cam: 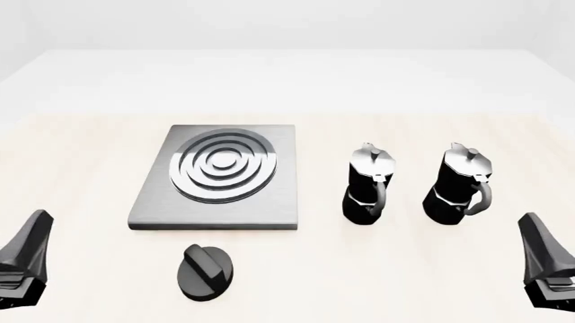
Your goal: Turn off the stove.
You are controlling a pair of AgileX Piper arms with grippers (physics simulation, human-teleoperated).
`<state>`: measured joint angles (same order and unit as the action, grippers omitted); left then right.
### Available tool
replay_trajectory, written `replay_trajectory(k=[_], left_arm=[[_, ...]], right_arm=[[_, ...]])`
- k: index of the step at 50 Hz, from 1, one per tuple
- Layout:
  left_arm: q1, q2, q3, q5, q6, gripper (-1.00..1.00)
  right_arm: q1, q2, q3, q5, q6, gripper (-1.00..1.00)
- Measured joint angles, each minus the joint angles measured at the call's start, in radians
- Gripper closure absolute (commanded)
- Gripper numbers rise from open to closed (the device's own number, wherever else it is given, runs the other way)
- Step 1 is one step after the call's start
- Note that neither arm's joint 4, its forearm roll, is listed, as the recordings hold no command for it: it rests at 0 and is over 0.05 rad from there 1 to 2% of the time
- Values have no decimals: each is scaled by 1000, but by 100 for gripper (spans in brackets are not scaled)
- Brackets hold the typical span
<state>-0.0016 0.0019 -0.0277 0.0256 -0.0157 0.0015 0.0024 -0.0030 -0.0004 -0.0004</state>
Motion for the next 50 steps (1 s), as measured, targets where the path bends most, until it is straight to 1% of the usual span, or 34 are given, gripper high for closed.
replay_trajectory(k=[19, 26, 32, 38, 44, 50], left_arm=[[1, 4, 19, -21, 4, -100], [-4, 44, 8, -36, 0, -100], [-20, 113, -23, -49, -6, -100], [-45, 187, -70, -40, -8, -100], [-79, 268, -126, -13, -6, -100], [-113, 348, -182, 38, 4, -100]], right_arm=[[-1, 2, 0, -2, -2, -100], [-1, 2, 0, -3, -3, -100], [-1, 2, 0, -3, -3, -100], [-1, 2, 0, -3, -3, -100], [-2, 2, 0, -4, -2, -100], [-2, 3, -1, -5, -2, -100]])
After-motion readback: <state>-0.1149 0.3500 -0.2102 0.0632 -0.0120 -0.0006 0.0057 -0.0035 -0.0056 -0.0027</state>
